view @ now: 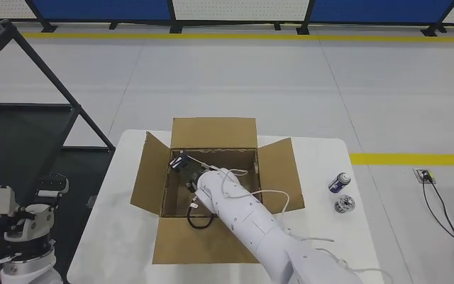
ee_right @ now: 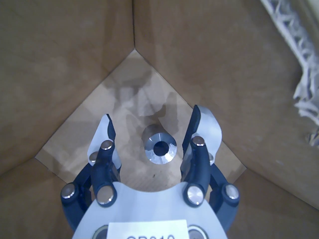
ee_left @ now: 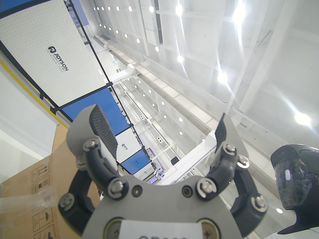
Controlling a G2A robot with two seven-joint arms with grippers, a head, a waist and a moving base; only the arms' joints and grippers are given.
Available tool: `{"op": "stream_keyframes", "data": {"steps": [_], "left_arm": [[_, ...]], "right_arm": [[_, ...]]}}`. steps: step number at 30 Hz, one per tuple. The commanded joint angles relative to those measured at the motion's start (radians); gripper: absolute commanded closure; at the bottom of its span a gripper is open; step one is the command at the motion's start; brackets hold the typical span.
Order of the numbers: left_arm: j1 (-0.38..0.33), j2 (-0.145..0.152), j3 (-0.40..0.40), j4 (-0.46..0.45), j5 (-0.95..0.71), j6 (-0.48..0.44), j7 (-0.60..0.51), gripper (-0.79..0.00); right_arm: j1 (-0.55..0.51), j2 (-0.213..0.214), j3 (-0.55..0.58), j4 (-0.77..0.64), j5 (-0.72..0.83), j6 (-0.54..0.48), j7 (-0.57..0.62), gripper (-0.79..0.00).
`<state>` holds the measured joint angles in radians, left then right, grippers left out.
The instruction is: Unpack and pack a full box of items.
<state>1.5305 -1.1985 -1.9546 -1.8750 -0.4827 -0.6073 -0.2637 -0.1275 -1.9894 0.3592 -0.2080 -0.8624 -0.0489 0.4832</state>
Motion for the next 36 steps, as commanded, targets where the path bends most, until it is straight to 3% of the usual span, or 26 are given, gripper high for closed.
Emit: {"op": "stream_keyframes", "data": {"steps": [1, 11, 20, 27, 36], "left_arm": [[0.000, 0.000, 0.000, 0.000, 0.000, 0.000, 0.000, -0.785], [0.000, 0.000, 0.000, 0.000, 0.000, 0.000, 0.000, -0.785], [0.000, 0.000, 0.000, 0.000, 0.000, 0.000, 0.000, -0.785], [0.000, 0.000, 0.000, 0.000, 0.000, 0.000, 0.000, -0.785], [0.000, 0.000, 0.000, 0.000, 0.000, 0.000, 0.000, -0.785]], "right_arm": [[0.002, 0.000, 0.005, -0.008, 0.000, 0.003, -0.002, -0.622], [0.004, 0.018, 0.025, -0.047, -0.030, -0.041, -0.043, -0.785], [-0.026, 0.061, 0.052, -0.156, -0.077, -0.020, -0.075, -0.785], [-0.078, 0.132, 0.094, -0.339, -0.154, 0.041, -0.046, -0.785], [-0.259, 0.282, 0.239, -0.780, -0.331, 0.090, 0.077, -0.785]]}}
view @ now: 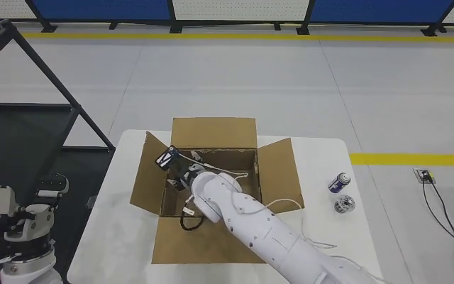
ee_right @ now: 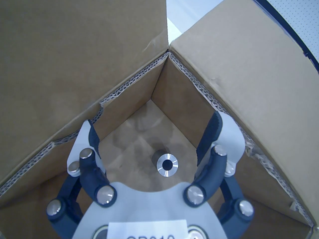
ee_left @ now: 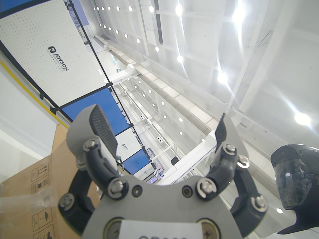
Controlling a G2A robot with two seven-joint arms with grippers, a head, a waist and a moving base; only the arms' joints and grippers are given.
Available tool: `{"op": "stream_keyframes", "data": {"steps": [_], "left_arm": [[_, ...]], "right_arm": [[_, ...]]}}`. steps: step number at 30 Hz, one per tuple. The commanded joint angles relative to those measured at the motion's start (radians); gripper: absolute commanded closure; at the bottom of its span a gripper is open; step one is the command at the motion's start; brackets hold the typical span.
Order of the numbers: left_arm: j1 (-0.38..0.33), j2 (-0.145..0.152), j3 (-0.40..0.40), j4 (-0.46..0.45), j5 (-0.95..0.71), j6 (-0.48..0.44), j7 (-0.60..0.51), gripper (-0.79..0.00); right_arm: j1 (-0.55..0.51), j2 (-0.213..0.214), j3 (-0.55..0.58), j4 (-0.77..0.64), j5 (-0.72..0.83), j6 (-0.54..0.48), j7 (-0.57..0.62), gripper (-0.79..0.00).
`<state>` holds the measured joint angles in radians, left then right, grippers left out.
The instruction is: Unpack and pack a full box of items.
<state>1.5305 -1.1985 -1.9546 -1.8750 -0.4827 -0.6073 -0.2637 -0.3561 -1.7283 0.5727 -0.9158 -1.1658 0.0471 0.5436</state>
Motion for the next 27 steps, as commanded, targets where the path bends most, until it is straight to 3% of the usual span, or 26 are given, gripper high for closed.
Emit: {"op": "stream_keyframes", "data": {"steps": [1, 8, 27], "left_arm": [[0.000, 0.000, 0.000, 0.000, 0.000, 0.000, 0.000, -0.785], [0.000, 0.000, 0.000, 0.000, 0.000, 0.000, 0.000, -0.785], [0.000, 0.000, 0.000, 0.000, 0.000, 0.000, 0.000, -0.785]], "right_arm": [[-0.061, 0.040, 0.053, -0.129, -0.050, -0.010, 0.029, -0.785], [-0.278, 0.134, 0.228, -0.471, -0.148, -0.119, 0.058, -0.785], [-0.291, 0.137, 0.245, -0.499, -0.156, -0.144, 0.030, -0.785]]}}
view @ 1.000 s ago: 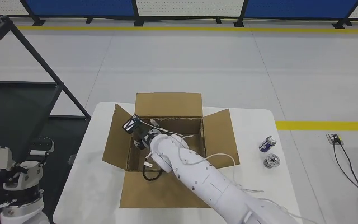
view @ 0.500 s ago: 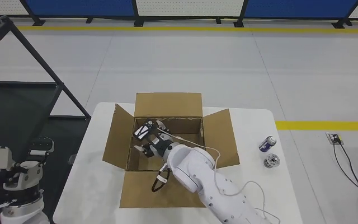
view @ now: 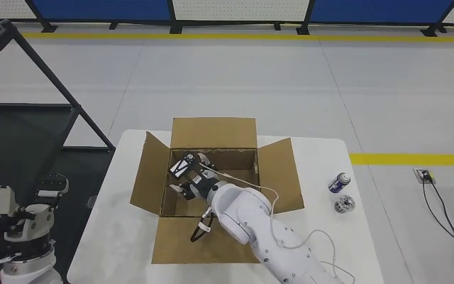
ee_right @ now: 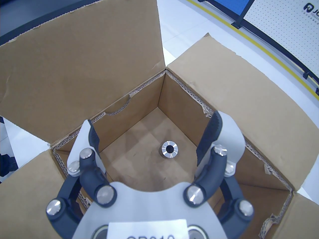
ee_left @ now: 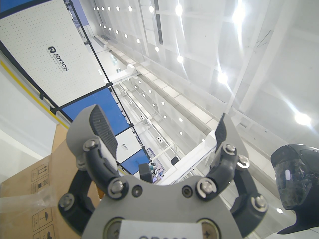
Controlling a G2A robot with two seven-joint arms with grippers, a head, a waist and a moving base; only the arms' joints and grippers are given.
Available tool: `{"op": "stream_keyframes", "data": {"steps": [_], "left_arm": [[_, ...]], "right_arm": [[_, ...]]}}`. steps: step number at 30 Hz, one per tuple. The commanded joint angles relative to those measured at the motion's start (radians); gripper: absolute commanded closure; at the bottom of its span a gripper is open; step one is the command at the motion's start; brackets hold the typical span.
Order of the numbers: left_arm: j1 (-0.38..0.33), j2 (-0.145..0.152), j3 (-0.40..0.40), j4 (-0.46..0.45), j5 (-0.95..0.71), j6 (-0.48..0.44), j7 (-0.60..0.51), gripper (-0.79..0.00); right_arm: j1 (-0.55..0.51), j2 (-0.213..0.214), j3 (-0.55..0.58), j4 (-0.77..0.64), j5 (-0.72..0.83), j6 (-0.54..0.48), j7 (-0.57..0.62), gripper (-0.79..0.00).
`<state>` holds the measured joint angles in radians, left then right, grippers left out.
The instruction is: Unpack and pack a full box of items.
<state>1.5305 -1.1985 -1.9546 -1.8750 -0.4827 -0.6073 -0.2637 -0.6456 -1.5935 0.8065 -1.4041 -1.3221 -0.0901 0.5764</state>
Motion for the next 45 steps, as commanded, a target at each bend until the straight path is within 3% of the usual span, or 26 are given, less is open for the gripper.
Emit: {"op": "stream_keyframes", "data": {"steps": [1, 6, 12, 17, 22, 29, 32, 45], "left_arm": [[0.000, 0.000, 0.000, 0.000, 0.000, 0.000, 0.000, -0.785], [0.000, 0.000, 0.000, 0.000, 0.000, 0.000, 0.000, -0.785], [0.000, 0.000, 0.000, 0.000, 0.000, 0.000, 0.000, -0.785], [0.000, 0.000, 0.000, 0.000, 0.000, 0.000, 0.000, -0.785], [0.000, 0.000, 0.000, 0.000, 0.000, 0.000, 0.000, -0.785], [0.000, 0.000, 0.000, 0.000, 0.000, 0.000, 0.000, -0.785], [0.000, 0.000, 0.000, 0.000, 0.000, 0.000, 0.000, -0.785], [0.000, 0.000, 0.000, 0.000, 0.000, 0.000, 0.000, -0.785]], "right_arm": [[-0.009, 0.005, 0.025, -0.027, -0.006, -0.010, -0.006, -0.785], [-0.112, 0.041, 0.137, -0.191, -0.089, -0.039, 0.007, -0.785], [-0.346, 0.097, 0.362, -0.477, -0.195, -0.069, 0.021, -0.785], [-0.556, 0.126, 0.561, -0.665, -0.246, -0.033, -0.001, -0.785], [-0.718, 0.137, 0.725, -0.749, -0.250, 0.065, -0.036, -0.785], [-0.795, 0.143, 0.883, -0.676, -0.175, 0.149, -0.024, -0.785], [-0.759, 0.147, 0.924, -0.580, -0.184, 0.187, 0.032, -0.785], [-0.608, 0.166, 0.974, -0.292, -0.033, 0.109, 0.190, -0.785]]}}
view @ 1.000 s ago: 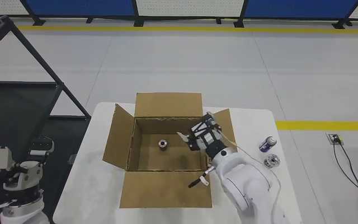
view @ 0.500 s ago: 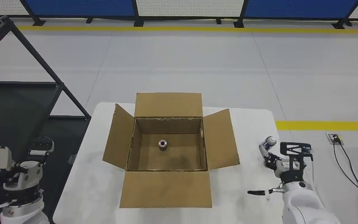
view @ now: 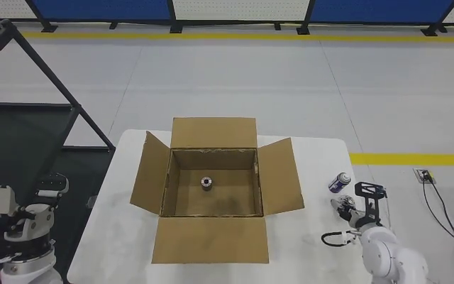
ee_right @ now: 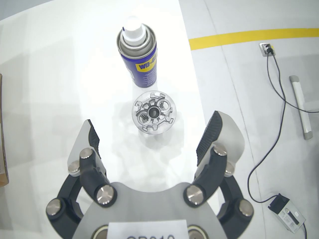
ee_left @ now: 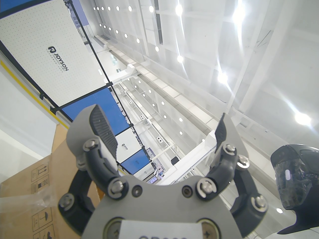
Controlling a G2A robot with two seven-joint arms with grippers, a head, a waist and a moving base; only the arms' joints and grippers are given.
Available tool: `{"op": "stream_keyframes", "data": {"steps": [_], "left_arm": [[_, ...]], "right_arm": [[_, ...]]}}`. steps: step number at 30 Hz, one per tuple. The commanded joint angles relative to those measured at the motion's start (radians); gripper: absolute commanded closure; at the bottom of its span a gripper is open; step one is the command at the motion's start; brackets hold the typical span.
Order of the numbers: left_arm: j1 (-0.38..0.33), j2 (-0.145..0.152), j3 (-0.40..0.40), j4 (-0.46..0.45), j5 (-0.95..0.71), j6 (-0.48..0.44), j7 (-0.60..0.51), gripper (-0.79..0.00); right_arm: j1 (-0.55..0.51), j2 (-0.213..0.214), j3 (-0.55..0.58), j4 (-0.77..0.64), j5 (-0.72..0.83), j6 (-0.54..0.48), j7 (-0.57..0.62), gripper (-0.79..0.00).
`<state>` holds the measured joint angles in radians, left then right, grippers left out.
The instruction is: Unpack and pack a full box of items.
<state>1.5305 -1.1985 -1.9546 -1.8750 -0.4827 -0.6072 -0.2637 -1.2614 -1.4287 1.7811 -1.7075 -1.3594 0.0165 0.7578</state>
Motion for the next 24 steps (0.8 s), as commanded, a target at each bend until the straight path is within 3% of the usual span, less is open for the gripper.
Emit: {"op": "stream_keyframes", "data": {"steps": [1, 24], "left_arm": [[0.000, 0.000, 0.000, 0.000, 0.000, 0.000, 0.000, -0.785], [0.000, 0.000, 0.000, 0.000, 0.000, 0.000, 0.000, -0.785]], "right_arm": [[0.016, 0.002, 0.000, 0.022, 0.011, 0.005, 0.015, -0.785], [0.109, 0.027, -0.017, 0.181, 0.048, 0.015, 0.023, -0.776]]}}
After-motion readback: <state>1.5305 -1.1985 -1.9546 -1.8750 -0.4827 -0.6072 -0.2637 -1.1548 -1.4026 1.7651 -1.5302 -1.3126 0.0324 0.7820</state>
